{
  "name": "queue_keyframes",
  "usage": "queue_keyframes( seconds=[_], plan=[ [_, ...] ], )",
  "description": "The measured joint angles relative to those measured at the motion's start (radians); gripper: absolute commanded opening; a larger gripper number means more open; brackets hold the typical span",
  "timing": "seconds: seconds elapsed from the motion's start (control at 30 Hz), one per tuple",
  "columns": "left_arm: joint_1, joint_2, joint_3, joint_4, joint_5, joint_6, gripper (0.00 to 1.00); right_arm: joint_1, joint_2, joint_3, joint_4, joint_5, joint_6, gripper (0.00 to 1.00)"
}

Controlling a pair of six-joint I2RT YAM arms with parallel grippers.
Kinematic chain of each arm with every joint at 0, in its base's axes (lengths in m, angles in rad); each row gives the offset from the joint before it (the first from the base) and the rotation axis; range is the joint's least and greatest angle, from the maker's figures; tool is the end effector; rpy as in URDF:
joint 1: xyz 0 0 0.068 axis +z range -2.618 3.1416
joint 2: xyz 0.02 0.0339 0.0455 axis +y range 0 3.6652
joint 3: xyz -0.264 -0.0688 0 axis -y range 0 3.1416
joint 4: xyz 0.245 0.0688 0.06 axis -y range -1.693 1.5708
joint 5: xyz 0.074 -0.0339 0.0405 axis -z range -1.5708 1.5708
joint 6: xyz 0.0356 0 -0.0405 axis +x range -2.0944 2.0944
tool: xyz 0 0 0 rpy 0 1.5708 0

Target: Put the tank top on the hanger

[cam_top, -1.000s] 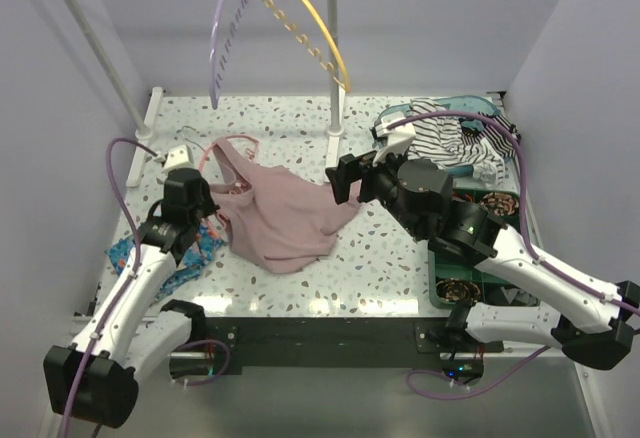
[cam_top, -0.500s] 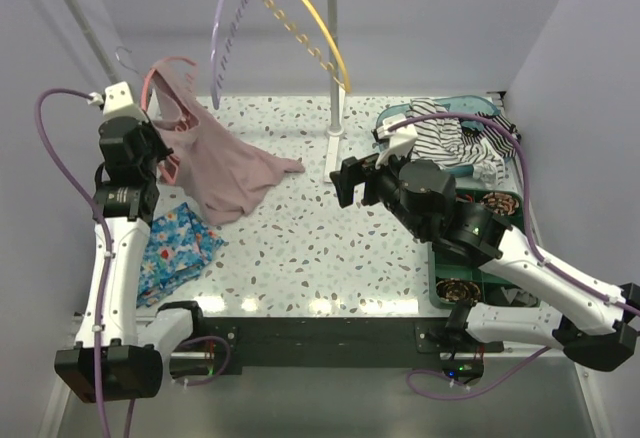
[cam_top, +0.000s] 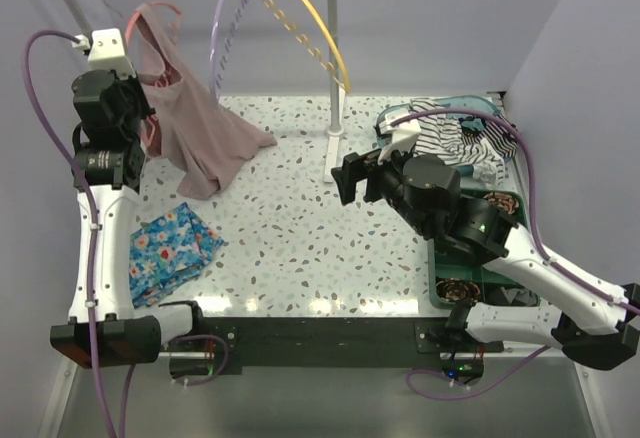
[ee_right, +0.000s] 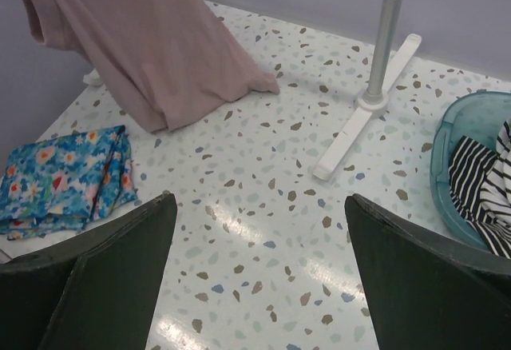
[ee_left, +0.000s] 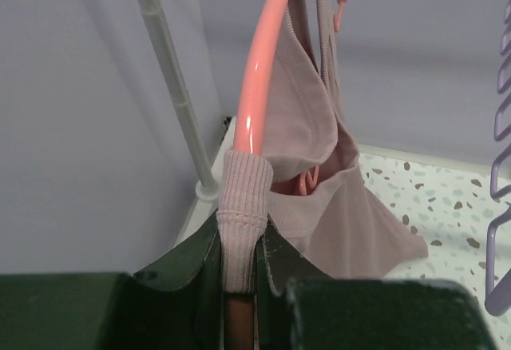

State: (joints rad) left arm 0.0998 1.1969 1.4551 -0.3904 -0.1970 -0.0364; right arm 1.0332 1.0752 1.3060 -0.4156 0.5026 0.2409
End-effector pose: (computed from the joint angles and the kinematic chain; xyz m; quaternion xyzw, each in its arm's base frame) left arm 0.2511 0.0322 0.4655 -0.1156 0.7425 0.0947 0.6530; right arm 0.1287 0.1825 0.4409 -0.1410 0.7488 0.2143 0.6112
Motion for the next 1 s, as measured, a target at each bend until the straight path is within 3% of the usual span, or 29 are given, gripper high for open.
queue_keyframes(
  seconds=[0.57, 1.0],
  plan=[
    [0.042, 0.154, 0.226, 0.008, 0.028, 0.207, 0.00, 0.000, 0.074, -0.038, 0.043, -0.075, 0.015, 0.90],
    [0.070, 0.187, 0.262, 0.008, 0.111, 0.259, 0.00, 0.000, 0.119, -0.121, 0.086, -0.142, 0.044, 0.90]
  ],
)
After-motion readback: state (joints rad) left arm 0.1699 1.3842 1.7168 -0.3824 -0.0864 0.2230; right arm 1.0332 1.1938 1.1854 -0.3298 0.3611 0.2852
